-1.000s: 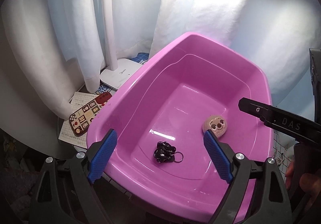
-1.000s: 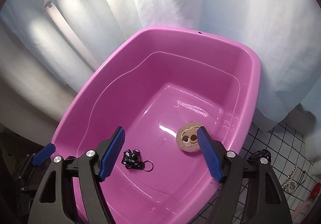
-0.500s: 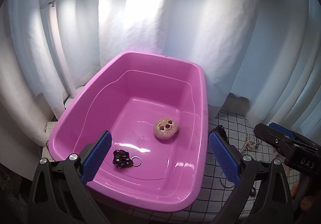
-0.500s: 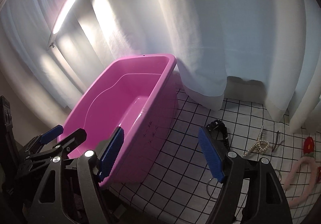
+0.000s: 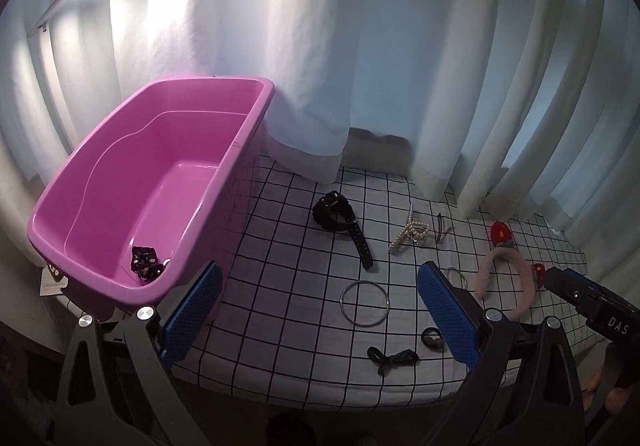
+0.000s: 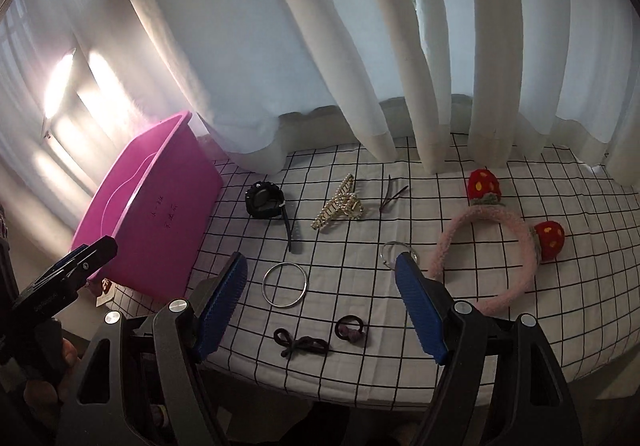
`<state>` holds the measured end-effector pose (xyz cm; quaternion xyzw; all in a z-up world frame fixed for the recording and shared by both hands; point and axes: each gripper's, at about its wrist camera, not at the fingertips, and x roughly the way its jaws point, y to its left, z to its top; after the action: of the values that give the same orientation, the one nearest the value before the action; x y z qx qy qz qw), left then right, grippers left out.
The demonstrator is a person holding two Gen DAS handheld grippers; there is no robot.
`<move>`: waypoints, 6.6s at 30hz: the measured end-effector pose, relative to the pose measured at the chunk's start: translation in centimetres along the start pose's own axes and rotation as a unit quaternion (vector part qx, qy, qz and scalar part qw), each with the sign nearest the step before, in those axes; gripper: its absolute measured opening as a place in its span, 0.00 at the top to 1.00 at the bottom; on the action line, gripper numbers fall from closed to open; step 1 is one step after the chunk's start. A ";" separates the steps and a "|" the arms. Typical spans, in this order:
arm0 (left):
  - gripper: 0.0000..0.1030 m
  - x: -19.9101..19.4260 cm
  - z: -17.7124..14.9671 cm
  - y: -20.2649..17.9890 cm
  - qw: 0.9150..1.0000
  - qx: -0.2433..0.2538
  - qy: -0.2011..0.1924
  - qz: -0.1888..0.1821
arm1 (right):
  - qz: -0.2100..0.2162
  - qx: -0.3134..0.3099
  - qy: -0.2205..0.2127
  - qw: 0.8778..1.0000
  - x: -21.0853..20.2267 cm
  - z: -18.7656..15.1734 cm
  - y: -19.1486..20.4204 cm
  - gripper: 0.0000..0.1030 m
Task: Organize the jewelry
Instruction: 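Withdraw both open tools from the tub back over the table, then grasp the pink strawberry headband with the right tool while the left grasps a black hair tie, then lift and carry the headband and hair tie over the pink tub with both tools, then open both tools to drop the headband and hair tie into the tub, then withdraw both open tools from the tub back over the table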
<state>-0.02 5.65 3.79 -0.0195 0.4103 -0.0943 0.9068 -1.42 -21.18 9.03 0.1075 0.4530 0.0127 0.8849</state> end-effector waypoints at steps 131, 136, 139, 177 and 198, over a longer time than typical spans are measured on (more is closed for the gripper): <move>0.88 -5.7 0.2 -1.5 0.981 -0.115 -0.106 0.114 | 0.065 -0.191 -0.135 0.970 0.8 10.0 2.0 0.89; 0.88 -6.1 3.0 5.2 0.976 -0.124 -0.123 0.133 | 0.098 -0.217 -0.148 0.960 2.7 12.2 10.7 0.89; 0.88 -5.8 4.9 9.5 0.974 -0.130 -0.122 0.137 | 0.114 -0.235 -0.141 0.955 4.7 13.1 16.5 0.89; 0.16 7.6 8.7 27.0 0.967 -0.201 0.072 0.137 | 0.043 -0.379 0.128 0.915 27.1 11.1 40.1 0.38; 0.12 3.3 7.3 23.6 0.965 -0.195 0.043 0.169 | 0.084 -0.347 0.095 0.929 20.4 10.5 36.4 0.38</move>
<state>11.24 27.86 3.48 -0.1226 0.4563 0.1417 0.8699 21.76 14.91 5.97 -0.1707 0.4916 0.2532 0.8155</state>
